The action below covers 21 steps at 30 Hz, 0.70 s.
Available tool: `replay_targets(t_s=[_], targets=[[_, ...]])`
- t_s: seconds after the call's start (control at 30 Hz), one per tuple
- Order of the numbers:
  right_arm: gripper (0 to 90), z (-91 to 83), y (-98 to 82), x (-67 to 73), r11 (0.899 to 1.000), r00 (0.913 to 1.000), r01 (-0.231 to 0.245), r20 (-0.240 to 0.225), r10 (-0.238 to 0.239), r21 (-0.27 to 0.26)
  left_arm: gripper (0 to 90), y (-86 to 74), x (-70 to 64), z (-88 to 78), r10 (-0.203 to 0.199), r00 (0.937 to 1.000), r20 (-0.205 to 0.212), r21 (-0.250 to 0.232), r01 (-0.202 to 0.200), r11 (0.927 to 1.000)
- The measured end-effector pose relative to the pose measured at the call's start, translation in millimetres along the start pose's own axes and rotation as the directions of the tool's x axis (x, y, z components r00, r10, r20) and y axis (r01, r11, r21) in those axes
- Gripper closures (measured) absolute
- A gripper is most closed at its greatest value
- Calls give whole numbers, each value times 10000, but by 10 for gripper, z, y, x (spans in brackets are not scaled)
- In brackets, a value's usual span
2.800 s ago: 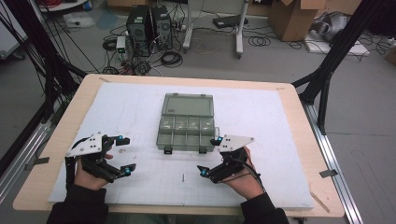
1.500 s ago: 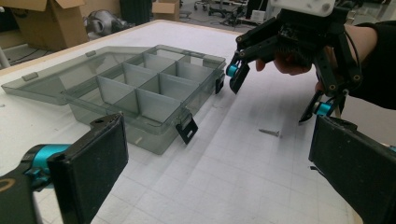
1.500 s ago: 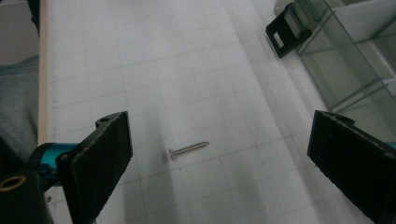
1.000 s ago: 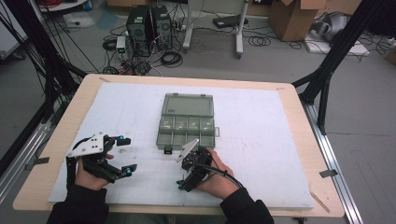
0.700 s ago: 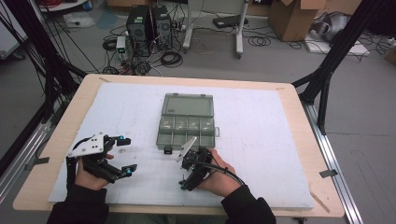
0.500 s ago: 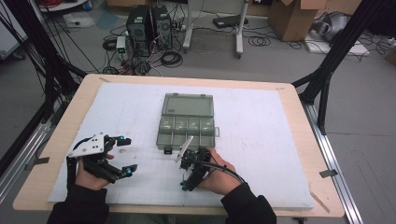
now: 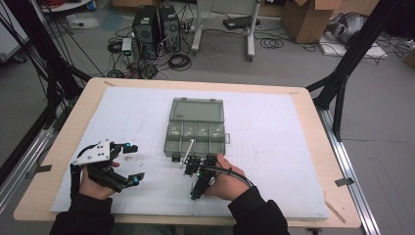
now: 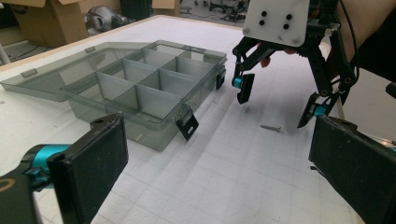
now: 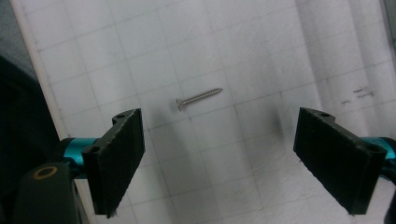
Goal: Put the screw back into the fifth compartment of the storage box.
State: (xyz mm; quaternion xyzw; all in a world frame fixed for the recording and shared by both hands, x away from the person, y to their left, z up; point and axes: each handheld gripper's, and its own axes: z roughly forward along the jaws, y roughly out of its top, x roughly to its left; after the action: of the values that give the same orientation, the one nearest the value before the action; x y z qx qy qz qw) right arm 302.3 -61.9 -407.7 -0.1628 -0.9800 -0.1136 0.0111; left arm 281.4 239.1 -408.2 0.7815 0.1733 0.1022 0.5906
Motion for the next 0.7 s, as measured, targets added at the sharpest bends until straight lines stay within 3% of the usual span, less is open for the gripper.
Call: replay_targets(t_s=[0.2,0.7], targets=[[251,-11,69,-24,9983,9982,-582,137,582,24,50,-1,1,-6,6,10000,-33,-32,-6,10000],[355,51,179,7,9957,9963,-754,464,730,529,50,-2,2,-14,0,10000,-41,-49,0,10000]])
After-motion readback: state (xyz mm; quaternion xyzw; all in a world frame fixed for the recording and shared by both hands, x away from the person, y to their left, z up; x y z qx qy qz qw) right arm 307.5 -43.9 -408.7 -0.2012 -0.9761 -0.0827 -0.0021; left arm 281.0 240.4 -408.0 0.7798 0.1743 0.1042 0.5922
